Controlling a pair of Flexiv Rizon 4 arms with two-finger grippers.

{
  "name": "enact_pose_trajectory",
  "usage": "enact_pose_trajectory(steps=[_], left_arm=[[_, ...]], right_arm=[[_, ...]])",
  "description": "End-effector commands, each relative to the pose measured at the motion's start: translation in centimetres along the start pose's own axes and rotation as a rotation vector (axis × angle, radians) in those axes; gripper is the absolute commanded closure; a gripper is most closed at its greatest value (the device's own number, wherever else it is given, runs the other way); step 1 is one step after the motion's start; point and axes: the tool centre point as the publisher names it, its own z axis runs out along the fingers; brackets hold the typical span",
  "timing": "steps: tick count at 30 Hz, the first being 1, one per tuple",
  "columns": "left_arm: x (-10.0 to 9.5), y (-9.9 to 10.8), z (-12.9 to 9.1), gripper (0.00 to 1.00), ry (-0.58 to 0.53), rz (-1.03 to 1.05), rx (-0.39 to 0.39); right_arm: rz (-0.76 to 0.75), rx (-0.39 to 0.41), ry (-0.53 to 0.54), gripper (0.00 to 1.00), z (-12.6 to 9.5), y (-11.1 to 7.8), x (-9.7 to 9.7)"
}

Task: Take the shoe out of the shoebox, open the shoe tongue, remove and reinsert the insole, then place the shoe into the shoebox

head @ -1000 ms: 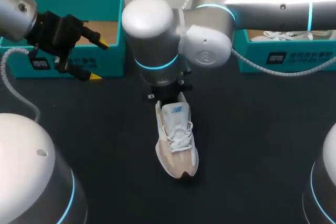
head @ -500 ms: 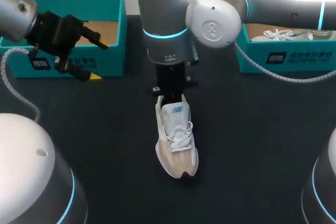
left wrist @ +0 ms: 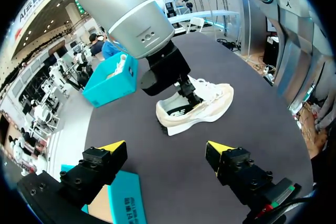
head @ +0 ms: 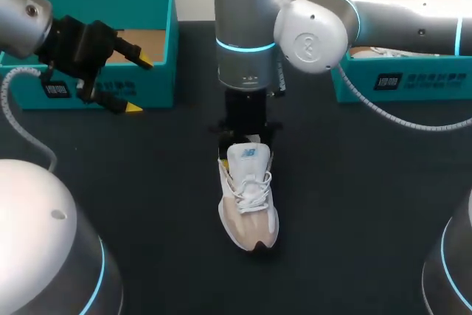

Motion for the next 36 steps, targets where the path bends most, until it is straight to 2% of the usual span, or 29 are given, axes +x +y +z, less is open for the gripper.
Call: enact_pose_trajectory(steps=[1,9,13,19,26,30,36], left_arm=[[0.1,0.0,-0.1,0.00,0.001,0.000,-0.003],[0.1,0.0,-0.1,0.00,0.001,0.000,-0.003],[0.1,0.0,-0.1,0.00,0.001,0.000,-0.003],[0.1,0.0,-0.1,0.00,0.001,0.000,-0.003],[0.1,0.0,-0.1,0.00,0.001,0.000,-0.003],[0.1,0.0,-0.1,0.00,0.001,0.000,-0.003],[0.1,0.0,-0.1,0.00,0.001,0.000,-0.003]], right_arm=[[-0.015,0.009,0.029,0.00,0.5,0.1,-0.2],[-0.032,0.023,0.033,0.00,1.2,0.7,0.0],[-0.018,0.001,0.011,0.00,0.3,0.3,0.0],[0.013,-0.012,-0.012,0.00,-1.4,-1.8,-0.1],[0.086,-0.098,-0.067,0.00,-3.6,-3.8,-0.6],[0.103,-0.112,-0.082,0.00,-5.0,-4.7,-0.6],[0.100,-0.121,-0.086,0.00,-5.3,-6.1,-0.1]])
